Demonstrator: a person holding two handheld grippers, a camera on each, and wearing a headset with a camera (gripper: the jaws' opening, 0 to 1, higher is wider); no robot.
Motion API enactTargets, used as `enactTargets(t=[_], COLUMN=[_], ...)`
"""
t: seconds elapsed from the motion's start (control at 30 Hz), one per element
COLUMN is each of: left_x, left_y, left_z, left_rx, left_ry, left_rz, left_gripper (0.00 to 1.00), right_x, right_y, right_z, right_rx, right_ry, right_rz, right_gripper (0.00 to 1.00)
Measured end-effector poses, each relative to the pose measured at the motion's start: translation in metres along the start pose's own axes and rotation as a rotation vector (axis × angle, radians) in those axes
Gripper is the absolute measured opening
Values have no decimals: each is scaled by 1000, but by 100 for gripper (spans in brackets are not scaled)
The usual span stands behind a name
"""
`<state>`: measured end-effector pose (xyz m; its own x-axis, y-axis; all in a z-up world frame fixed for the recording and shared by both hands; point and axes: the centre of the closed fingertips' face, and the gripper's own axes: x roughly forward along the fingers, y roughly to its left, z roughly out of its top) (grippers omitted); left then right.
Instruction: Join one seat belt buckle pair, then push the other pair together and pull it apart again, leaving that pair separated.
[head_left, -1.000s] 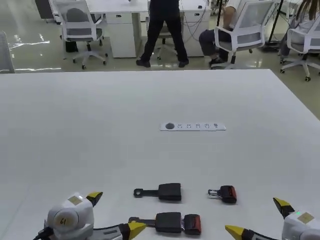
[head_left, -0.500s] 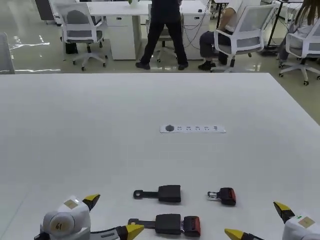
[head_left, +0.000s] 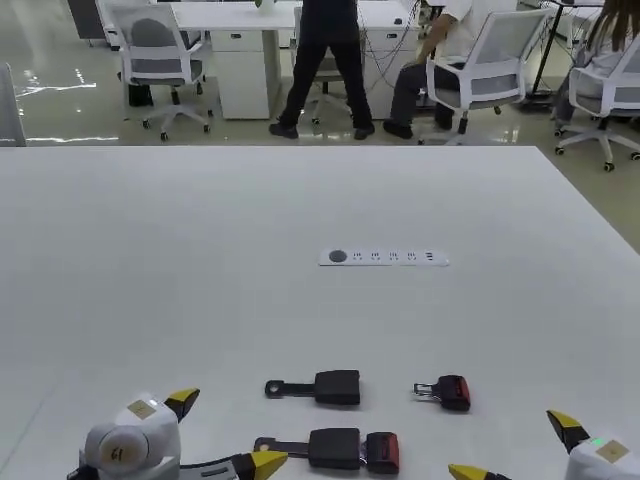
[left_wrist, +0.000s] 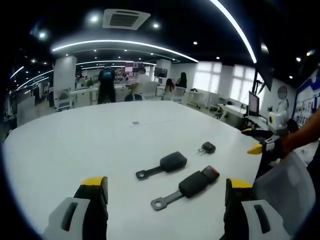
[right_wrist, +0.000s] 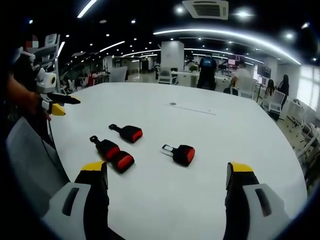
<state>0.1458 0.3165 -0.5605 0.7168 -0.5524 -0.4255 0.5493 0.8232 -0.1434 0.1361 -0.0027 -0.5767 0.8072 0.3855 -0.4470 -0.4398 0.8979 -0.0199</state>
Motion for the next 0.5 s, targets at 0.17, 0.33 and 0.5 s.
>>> enactTargets(t=[0.17,0.33,0.5], left_x=[2,2,1], left_y=[2,-1,0], left_z=[-1,-1,-4], left_rx=[-4,-6,-2], left_ry=[-5,-4,2], left_rz=[-1,-1,-4], left_gripper=[100,100,100], right_x=[1,2,3], right_y=[0,0,2], right_z=[0,-2,-8], right_rx=[1,0,-1], right_ry=[4,10,19], right_rz=[0,2,5], right_gripper=[100,100,100])
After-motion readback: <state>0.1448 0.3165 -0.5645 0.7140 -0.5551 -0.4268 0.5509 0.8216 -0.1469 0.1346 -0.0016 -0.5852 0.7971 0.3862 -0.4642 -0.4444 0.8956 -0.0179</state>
